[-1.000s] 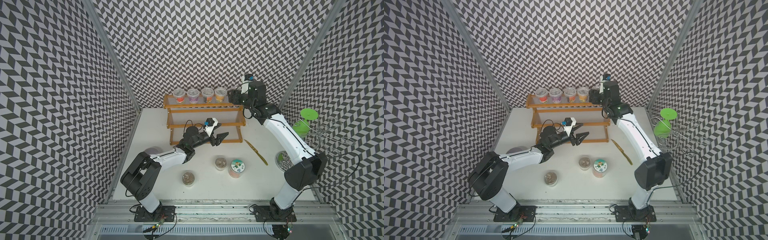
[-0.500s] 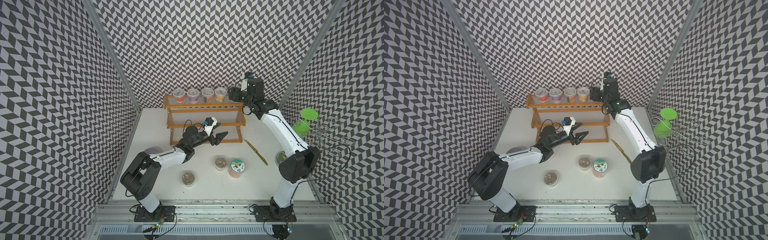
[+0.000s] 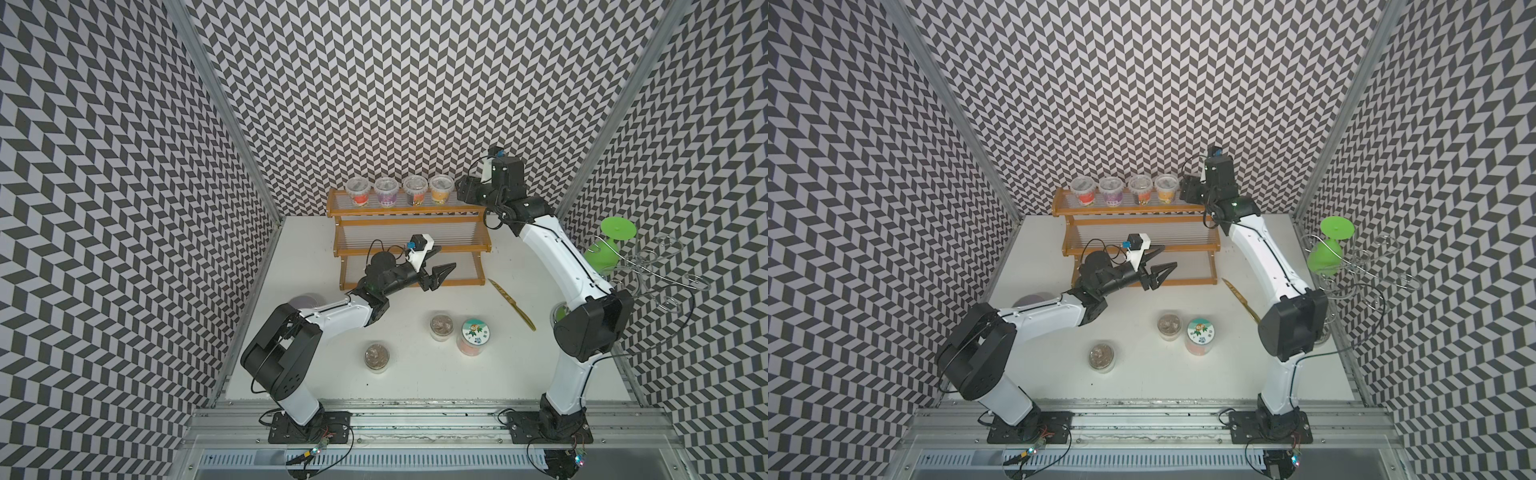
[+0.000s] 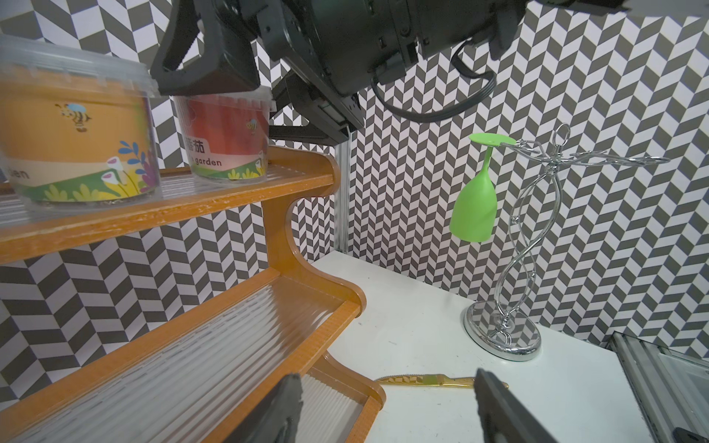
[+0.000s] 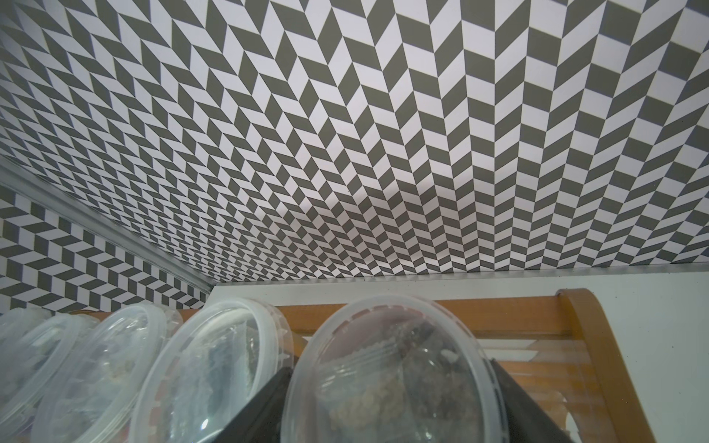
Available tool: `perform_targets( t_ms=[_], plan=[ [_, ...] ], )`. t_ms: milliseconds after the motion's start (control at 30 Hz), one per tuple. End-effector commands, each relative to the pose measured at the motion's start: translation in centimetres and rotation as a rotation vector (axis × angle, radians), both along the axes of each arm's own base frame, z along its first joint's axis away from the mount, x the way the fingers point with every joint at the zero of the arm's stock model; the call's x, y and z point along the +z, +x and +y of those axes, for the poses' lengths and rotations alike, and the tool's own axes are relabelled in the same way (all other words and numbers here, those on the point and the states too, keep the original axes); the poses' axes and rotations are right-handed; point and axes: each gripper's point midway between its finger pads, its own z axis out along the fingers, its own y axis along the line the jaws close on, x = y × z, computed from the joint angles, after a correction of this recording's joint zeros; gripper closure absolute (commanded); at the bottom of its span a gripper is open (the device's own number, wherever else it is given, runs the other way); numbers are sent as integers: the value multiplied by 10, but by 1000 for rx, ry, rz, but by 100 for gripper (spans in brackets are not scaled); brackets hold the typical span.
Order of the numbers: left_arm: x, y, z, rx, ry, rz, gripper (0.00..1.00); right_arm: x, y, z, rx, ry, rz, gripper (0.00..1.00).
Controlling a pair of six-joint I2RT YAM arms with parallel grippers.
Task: Place the seed container on the shelf
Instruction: Place the seed jar on the shelf.
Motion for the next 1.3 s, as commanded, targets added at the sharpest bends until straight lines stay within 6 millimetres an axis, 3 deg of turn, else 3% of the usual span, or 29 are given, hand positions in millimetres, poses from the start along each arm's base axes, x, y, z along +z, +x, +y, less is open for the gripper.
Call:
perform_targets(
  t_ms=[0,267,733,1267],
  plan=[
    [15,3,0,1,-29,-25,26,12,3,-4,-9,22,-24,26],
    [12,4,-1,-1,-29,-8,25,8,3,-2,8,19,-8,23],
    [11,5,-2,0,-25,-2,25,35,-8,6,67,59,-54,19],
    [14,1,2,6,-22,-6,25,51,-19,-12,-1,33,-92,17]
  ],
)
